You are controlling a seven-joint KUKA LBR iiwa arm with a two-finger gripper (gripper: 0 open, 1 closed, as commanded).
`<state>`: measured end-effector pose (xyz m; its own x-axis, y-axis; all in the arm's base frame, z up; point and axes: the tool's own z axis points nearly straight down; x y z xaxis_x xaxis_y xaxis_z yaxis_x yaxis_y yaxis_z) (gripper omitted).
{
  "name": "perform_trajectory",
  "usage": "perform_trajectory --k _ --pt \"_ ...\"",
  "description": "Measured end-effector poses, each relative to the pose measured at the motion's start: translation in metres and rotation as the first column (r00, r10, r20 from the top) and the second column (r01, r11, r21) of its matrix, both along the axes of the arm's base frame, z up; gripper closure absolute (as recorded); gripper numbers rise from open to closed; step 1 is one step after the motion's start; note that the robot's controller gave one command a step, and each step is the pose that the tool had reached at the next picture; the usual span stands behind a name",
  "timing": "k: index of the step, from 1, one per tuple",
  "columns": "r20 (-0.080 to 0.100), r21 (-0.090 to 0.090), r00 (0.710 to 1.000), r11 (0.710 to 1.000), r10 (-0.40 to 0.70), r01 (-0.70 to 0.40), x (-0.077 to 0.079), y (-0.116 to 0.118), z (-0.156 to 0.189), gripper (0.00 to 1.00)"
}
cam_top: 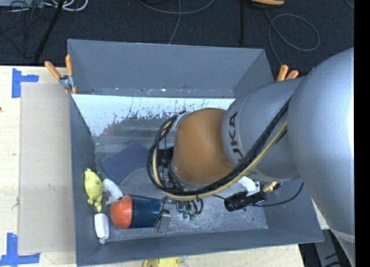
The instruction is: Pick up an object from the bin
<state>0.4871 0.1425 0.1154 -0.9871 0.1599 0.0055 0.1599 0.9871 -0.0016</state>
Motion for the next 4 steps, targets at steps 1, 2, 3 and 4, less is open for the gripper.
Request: perform_trajectory --k 1,2,3,4 --pt "0.014 0.002 1.000 1.000 -0.004 0.004 0.014 0.001 0.013 0.00" --pt "0.003 0.001 1.000 1.000 -0.011 0.011 -0.016 -0.026 -0.046 1.00" --pt "0.003 0.001 1.000 1.000 -0.012 0.012 -0.016 -0.026 -0.046 1.00" --pt "0.004 0.001 1.000 1.000 -0.003 0.003 -0.017 -0.026 0.062 1.00"
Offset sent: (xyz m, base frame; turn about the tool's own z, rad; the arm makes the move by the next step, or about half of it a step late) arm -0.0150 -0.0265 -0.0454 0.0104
